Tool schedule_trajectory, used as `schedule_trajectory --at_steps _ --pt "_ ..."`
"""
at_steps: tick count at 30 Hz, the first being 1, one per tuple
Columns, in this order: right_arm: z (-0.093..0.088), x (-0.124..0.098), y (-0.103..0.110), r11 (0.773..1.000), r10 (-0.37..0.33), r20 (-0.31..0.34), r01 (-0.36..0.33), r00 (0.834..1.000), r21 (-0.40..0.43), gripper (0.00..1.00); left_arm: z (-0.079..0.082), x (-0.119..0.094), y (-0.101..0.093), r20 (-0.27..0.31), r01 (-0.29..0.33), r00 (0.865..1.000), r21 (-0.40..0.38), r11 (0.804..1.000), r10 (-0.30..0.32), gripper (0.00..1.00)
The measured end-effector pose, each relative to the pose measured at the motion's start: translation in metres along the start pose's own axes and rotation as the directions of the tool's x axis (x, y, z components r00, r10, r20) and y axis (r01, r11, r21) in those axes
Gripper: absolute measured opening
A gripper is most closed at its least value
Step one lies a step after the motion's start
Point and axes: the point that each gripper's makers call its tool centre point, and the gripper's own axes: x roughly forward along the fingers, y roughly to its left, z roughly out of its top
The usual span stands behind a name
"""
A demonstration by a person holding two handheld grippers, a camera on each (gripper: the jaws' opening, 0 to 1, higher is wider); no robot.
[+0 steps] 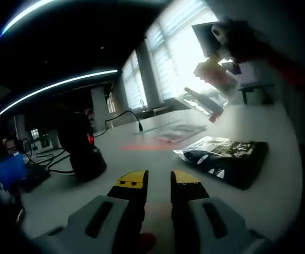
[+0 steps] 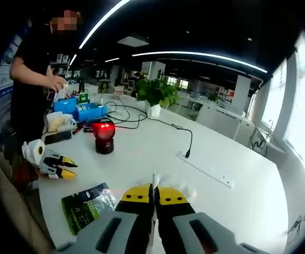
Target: Clip sheet goods on table flip sheet goods clip sheet goods scan sheet goods put sheet goods back to table
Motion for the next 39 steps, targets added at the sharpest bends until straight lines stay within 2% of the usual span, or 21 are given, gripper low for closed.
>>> schedule_trajectory --at_steps 8,14,25,32,39 --pt "0.019 0.02 -0.008 0.998 -0.019 0.044 0.016 0.999 0.059 0.0 0.0 0.0 0.0 0.001 0.0 1.0 -0.011 1.0 0.0 0.1" --pt "0.024 0.045 -0.01 0.995 -0.018 0.047 0.013 0.999 0.099 0.0 0.0 0.0 -0.001 0.001 0.002 1.0 -0.003 1.0 -0.002 0.1" --pt "0.026 0.09 0.006 0.986 0.03 0.038 -0.036 0.999 0.161 0.0 0.0 0.001 -0.002 0.001 0.001 1.0 0.006 1.0 -0.001 0.1" --pt "0.027 0.11 0.006 0.96 0.087 0.046 -0.096 0.995 0.263 0.0 -0.002 0.002 -0.002 -0.002 0.002 1.0 0.006 1.0 -0.002 0.1" --pt "0.028 0.114 0.005 0.969 0.067 0.032 -0.073 0.997 0.234 0.0 -0.001 0.002 -0.003 -0.001 0.003 1.0 0.006 1.0 -0.003 0.1"
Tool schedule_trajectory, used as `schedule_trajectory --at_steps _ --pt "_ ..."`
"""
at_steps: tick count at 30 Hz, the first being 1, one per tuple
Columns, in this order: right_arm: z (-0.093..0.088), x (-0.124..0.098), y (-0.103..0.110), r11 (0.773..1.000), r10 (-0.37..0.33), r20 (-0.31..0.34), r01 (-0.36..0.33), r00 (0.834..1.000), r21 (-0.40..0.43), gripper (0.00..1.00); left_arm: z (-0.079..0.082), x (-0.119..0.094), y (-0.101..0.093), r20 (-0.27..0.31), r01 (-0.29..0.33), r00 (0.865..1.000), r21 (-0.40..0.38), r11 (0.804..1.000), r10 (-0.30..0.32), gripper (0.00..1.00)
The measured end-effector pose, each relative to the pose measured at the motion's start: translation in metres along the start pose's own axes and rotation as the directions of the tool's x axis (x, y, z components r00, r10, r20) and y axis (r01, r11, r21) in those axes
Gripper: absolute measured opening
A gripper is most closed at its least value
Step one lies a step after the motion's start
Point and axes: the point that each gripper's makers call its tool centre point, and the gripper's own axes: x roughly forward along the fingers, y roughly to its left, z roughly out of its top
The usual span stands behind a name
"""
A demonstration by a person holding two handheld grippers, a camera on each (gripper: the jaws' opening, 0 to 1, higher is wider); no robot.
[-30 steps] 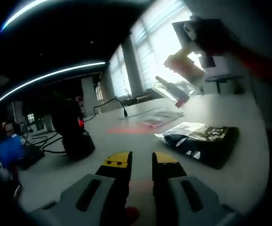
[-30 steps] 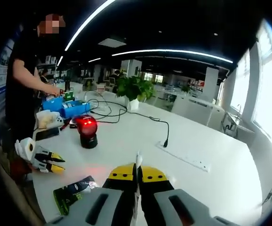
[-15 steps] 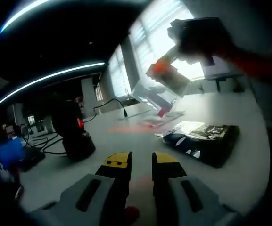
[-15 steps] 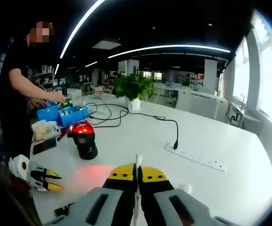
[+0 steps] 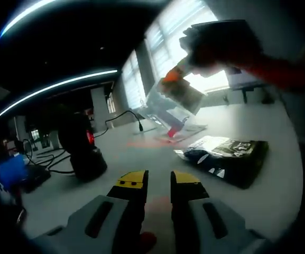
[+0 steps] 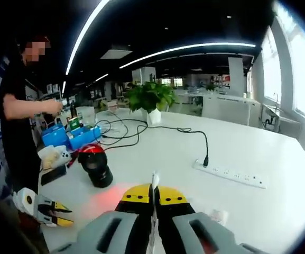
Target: Clip sheet goods on table flip sheet goods clip sheet goods scan sheet goods put sheet goods back to table
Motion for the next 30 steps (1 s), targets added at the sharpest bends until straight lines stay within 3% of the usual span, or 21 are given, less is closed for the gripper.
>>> schedule_trajectory --at_steps 13,24,30 --pt "-0.019 0.012 -0.036 0.997 -0.073 -0.058 0.071 0.996 -0.024 0.0 0.0 -0.001 0.0 0.0 -0.001 1.0 -0.003 1.0 0.001 0.1" --pt "-0.041 0.02 -0.049 0.996 -0.091 -0.1 0.088 0.991 -0.031 0.0 0.001 -0.001 0.0 0.0 0.0 1.0 0.002 1.0 0.0 0.1" --pt "-0.043 0.024 -0.058 0.995 -0.1 -0.107 0.098 0.989 -0.02 0.0 0.001 -0.001 0.0 0.002 -0.001 1.0 0.002 1.0 0.001 0.1"
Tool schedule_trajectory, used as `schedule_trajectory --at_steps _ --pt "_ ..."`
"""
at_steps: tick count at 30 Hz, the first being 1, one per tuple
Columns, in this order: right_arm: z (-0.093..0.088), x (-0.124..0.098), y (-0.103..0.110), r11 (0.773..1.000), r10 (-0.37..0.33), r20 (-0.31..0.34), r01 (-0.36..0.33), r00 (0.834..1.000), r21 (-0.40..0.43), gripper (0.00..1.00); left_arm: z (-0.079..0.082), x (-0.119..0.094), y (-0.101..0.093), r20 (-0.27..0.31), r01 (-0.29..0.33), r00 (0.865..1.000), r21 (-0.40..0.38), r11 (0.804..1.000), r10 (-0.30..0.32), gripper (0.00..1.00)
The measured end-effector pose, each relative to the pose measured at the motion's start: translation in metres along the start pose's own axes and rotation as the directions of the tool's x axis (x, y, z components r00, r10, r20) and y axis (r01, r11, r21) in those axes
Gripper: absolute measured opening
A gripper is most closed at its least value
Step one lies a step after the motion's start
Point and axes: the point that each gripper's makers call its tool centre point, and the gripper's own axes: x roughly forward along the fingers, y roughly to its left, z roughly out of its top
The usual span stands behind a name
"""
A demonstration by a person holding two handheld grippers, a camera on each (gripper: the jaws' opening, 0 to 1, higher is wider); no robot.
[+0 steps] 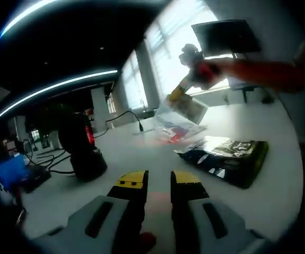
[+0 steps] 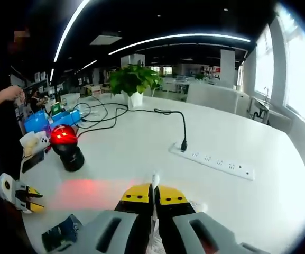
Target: Clip sheet goods on table flip sheet goods clip sheet goods scan sheet goods put sheet goods back to table
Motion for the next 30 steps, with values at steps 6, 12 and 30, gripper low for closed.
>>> schedule_trajectory --at_steps 6,12,30 --pt "-0.009 0.003 -0.006 1.0 -0.015 -0.02 0.015 1.0 -0.02 0.0 -0.001 0.0 0.0 -0.001 0.001 1.0 0.001 1.0 -0.001 0.1" --pt "-0.02 0.01 -0.019 0.999 -0.026 -0.047 0.024 0.999 -0.035 0.0 -0.001 0.001 0.0 -0.003 0.0 1.0 0.001 1.0 0.0 0.1" --pt "-0.034 0.022 -0.035 0.999 -0.032 -0.075 0.03 0.997 -0.034 0.0 -0.001 0.002 0.0 -0.002 0.003 1.0 -0.003 1.0 -0.003 0.1"
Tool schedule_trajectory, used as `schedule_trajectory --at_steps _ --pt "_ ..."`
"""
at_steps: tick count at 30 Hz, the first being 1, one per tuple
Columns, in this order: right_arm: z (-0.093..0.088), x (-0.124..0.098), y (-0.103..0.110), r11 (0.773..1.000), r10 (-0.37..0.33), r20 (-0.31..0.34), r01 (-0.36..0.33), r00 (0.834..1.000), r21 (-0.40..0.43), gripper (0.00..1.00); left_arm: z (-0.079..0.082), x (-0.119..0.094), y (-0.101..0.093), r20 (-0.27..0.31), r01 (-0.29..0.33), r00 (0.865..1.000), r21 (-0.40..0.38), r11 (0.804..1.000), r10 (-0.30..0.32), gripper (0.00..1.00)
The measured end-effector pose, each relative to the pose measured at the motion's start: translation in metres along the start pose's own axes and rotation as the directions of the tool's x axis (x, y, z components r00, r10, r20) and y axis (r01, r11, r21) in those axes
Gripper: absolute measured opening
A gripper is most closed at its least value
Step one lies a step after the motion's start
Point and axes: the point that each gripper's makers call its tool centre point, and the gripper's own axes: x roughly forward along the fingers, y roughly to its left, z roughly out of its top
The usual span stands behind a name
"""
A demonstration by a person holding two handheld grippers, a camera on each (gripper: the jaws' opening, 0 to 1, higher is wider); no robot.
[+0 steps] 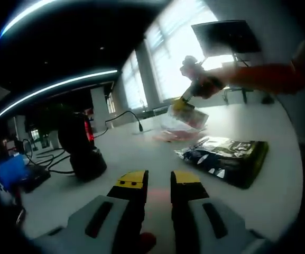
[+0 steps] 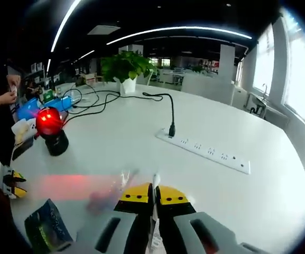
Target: Clip sheet goods on table flip sheet goods clip sheet goods scan sheet goods put sheet goods back to table
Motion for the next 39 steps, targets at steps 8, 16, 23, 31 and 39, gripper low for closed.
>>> schedule_trajectory --at_steps 8,16,23,31,39 --pt "-0.007 0.01 -0.009 0.995 0.003 -0.01 -0.002 1.0 0.097 0.0 0.0 0.0 0.0 -0.001 -0.004 1.0 0.0 1.0 0.004 0.1" --pt "-0.02 0.018 -0.021 0.971 -0.041 -0.002 0.04 0.999 0.236 0.0 0.001 -0.001 -0.001 -0.001 -0.002 1.0 0.002 1.0 0.002 0.1" --pt "-0.024 0.024 -0.023 0.983 -0.044 0.0 0.043 0.999 0.181 0.0 0.0 -0.001 0.0 -0.003 -0.005 1.0 0.005 1.0 0.005 0.1" --pt "-0.035 0.034 -0.024 0.992 -0.069 -0.01 0.069 0.998 0.108 0.02 -0.001 0.0 0.001 -0.007 -0.006 1.0 0.005 1.0 0.006 0.1" --pt "-0.045 0.04 -0.032 0.99 -0.108 -0.011 0.108 0.994 0.094 0.05 -0.002 0.001 0.001 -0.009 -0.008 1.0 0.004 1.0 0.008 0.1"
